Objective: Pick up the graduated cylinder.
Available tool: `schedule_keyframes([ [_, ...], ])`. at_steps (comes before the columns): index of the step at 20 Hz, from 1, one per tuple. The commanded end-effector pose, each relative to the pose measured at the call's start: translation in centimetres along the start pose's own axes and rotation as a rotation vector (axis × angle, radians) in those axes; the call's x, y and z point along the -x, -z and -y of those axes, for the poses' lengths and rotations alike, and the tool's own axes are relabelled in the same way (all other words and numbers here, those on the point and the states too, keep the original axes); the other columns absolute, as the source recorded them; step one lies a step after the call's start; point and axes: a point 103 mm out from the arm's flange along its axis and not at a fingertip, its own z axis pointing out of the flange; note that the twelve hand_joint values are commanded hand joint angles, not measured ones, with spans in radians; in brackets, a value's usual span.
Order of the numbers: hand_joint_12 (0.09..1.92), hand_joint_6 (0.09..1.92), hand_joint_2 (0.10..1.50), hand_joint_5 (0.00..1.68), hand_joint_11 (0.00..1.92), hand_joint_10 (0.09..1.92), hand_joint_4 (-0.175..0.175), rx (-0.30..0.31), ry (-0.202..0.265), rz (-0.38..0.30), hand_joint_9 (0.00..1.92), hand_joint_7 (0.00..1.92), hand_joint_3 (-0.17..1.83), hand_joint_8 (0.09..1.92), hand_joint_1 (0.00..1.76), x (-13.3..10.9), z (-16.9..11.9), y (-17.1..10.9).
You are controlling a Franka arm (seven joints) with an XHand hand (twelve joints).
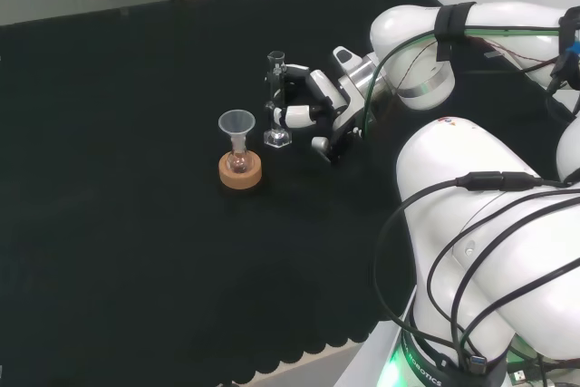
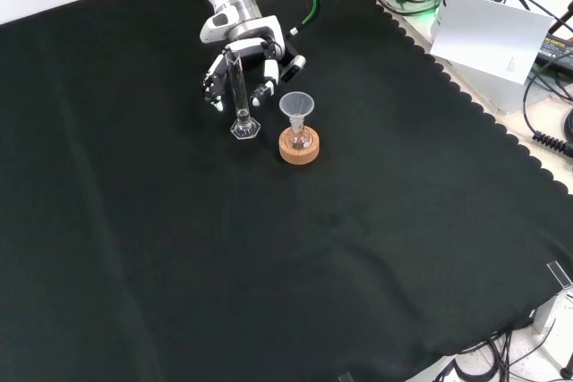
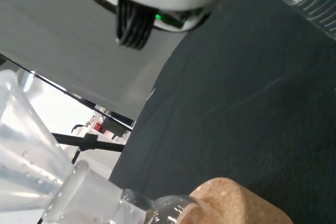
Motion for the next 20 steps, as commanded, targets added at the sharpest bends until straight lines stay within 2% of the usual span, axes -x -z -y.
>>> schedule_keyframes([
  [1,1.18,0.76,0.61,0.71,0.66,0.44,-0.012,0.005,0.005,-0.001,0.98,0.71,0.72,0.65,1.16,-0.07,-0.02,0.11],
  [5,1.13,0.72,0.64,0.79,0.74,0.39,0.005,0.009,0.004,0.001,1.05,0.77,0.71,0.63,1.16,-0.07,-0.02,-0.06],
  [11,1.12,0.7,0.67,0.81,0.75,0.37,0.014,0.006,0.0,-0.009,1.04,0.76,0.7,0.61,1.16,-0.13,-0.07,-0.11],
  [20,1.17,0.72,0.67,0.72,0.64,0.36,-0.009,0.013,0.008,-0.056,0.96,0.65,0.68,0.65,1.11,-0.18,-0.15,-0.48],
])
